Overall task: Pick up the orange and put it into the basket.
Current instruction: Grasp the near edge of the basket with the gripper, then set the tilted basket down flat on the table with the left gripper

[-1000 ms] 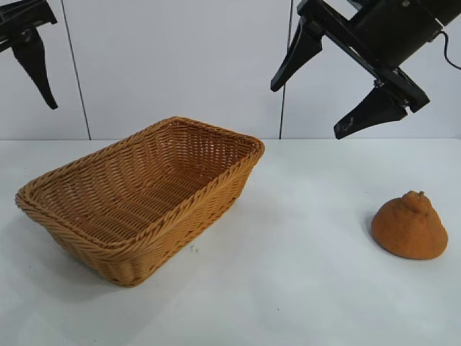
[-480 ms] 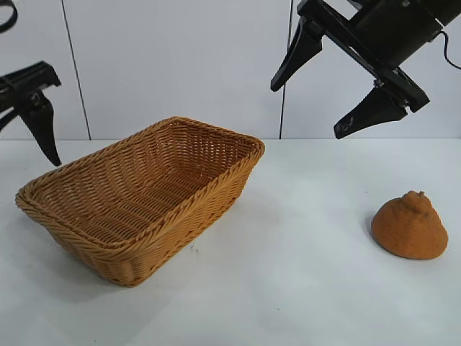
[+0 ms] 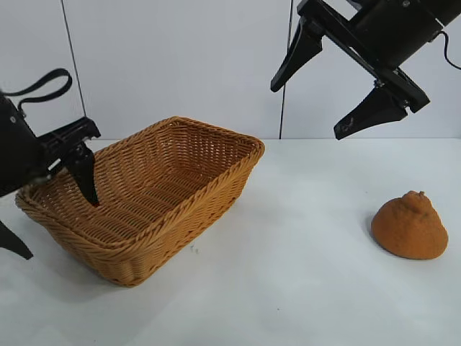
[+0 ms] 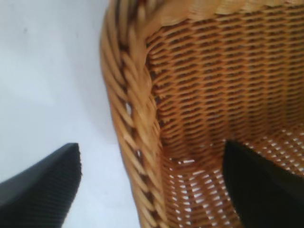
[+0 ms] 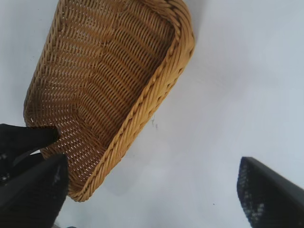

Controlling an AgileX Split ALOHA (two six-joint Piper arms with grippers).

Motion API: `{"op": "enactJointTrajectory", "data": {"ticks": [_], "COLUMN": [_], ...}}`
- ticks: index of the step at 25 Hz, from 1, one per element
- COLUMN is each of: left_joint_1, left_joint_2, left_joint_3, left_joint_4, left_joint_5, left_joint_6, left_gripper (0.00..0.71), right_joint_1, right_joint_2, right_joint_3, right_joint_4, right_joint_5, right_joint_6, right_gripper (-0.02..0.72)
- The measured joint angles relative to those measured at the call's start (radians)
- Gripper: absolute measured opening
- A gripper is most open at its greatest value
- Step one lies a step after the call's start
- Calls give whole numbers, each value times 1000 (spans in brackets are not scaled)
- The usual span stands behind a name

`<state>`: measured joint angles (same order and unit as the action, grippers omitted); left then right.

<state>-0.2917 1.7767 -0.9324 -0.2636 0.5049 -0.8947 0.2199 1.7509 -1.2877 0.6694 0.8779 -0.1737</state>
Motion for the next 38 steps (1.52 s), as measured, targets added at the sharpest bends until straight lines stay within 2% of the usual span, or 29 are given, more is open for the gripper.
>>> {"op": "enactJointTrajectory", "data": {"ticks": [5,7,9,12,13,14,17,21,30,34,38], "left_joint_1": [0,0,0,0,0,0,0,18,137,138,131], "left_joint_2": [49,50,50,50,50,48,46,46,117,184,208], "left_joint_3": [1,1,1,2,2,2,-6,-88,-372,-501,-576], "left_joint_4": [0,0,0,2,-7,-7,-6,-9,-99,-99,-99], "left_joint_5": [-35,-40,-44,-42,-48,-52,-18,67,290,435,524], "left_joint_6": [0,0,0,-1,-15,-15,-6,53,407,593,739], "left_gripper": [577,526,411,153,103,82,82,82,82,82,82], "right_joint_1": [0,0,0,0,0,0,0,0,0,0,0], "right_joint_2": [0,0,0,0,0,0,0,0,0,0,0], "right_joint_3": [0,0,0,0,0,0,0,0,0,0,0], "right_joint_4": [0,0,0,0,0,0,0,0,0,0,0], "right_joint_5": [5,5,5,5,5,5,6,6,6,8,8], "right_joint_6": [0,0,0,0,0,0,0,0,0,0,0], "right_gripper": [661,661,661,661,661,661,661,661,661,661,661]}}
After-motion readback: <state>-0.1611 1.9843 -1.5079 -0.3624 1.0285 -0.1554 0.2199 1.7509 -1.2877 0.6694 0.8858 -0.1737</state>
